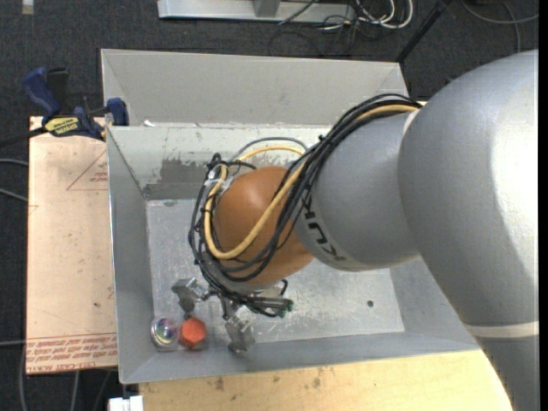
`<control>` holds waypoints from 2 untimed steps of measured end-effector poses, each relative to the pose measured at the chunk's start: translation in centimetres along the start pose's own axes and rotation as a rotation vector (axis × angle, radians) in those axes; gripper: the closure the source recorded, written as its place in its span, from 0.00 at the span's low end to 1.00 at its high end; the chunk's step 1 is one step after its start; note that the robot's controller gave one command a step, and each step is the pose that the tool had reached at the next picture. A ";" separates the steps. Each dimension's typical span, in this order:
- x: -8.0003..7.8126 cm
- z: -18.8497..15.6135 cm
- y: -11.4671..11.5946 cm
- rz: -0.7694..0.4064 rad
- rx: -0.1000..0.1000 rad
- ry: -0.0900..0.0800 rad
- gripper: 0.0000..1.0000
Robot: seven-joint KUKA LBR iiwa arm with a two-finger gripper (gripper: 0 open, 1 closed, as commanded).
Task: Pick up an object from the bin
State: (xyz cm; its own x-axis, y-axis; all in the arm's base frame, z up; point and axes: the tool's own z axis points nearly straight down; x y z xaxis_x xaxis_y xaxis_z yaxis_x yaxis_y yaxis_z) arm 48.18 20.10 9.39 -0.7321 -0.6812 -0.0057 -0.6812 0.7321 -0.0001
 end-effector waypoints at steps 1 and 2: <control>-3.7 2.3 2.9 -0.311 0.004 0.013 0.00; -3.9 2.4 3.3 -0.314 -0.001 0.004 1.00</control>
Offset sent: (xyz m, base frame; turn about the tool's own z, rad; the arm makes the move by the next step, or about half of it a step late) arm 0.0056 0.0513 -0.0239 -0.3180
